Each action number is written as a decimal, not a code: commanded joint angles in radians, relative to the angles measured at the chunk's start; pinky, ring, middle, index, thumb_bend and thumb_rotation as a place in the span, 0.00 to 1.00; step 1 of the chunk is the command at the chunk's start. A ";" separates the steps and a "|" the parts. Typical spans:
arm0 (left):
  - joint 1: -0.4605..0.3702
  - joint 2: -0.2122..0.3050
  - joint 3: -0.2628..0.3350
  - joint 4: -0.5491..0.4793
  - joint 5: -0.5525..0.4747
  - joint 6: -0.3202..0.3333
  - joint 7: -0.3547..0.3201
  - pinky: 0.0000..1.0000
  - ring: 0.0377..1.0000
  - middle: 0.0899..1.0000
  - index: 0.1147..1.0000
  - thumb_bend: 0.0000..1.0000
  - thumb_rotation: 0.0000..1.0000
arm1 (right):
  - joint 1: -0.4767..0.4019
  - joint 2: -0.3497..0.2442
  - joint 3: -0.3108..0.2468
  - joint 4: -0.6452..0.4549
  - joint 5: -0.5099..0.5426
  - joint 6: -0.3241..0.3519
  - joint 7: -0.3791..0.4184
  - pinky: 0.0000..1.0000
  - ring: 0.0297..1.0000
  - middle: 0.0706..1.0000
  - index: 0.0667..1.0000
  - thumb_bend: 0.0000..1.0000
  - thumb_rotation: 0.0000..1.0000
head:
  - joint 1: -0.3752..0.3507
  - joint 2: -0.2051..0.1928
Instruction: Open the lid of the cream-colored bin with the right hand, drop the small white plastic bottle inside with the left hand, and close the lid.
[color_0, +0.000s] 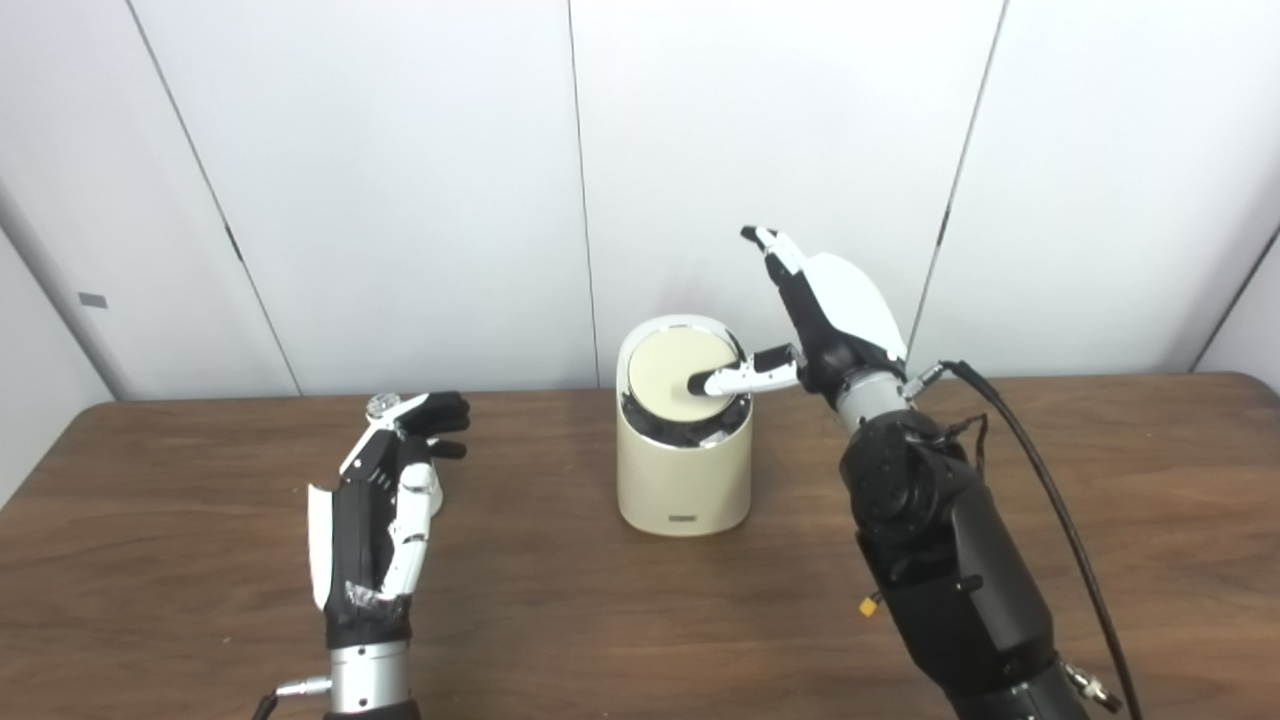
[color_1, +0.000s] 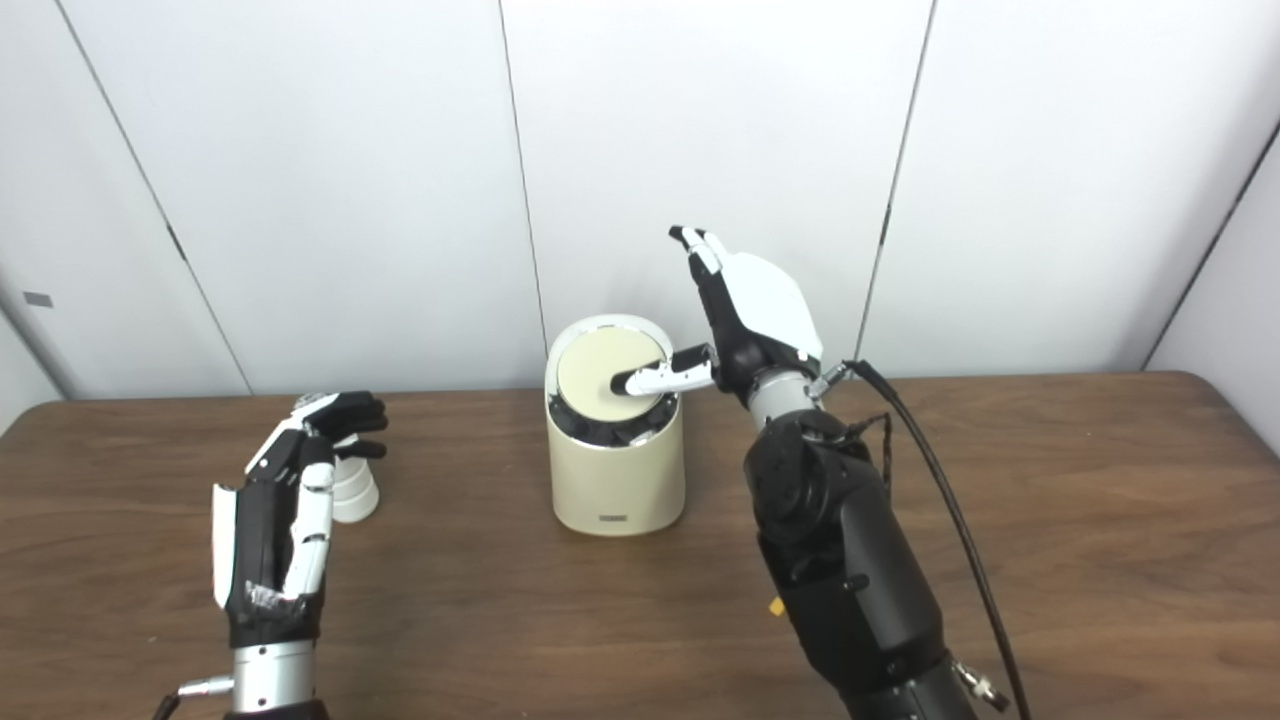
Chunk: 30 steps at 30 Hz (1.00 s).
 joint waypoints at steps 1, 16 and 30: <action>-0.032 -0.002 -0.002 -0.030 0.007 -0.029 0.006 0.58 0.66 0.66 0.64 0.22 0.76 | -0.041 -0.006 0.006 -0.018 -0.014 -0.004 -0.023 0.88 0.93 0.97 0.94 0.93 0.29 | -0.001 0.001; -0.031 -0.012 -0.001 -0.045 0.018 -0.016 0.007 0.58 0.66 0.66 0.64 0.22 0.77 | -0.020 -0.028 0.039 -0.001 -0.019 -0.011 -0.035 0.86 0.93 0.95 0.92 0.96 0.32 | 0.005 0.011; -0.034 -0.020 -0.006 -0.042 0.008 -0.022 0.002 0.58 0.67 0.66 0.65 0.22 0.74 | -0.027 -0.059 0.095 0.020 -0.073 -0.024 -0.060 0.87 0.93 0.94 0.91 0.89 0.20 | 0.002 0.012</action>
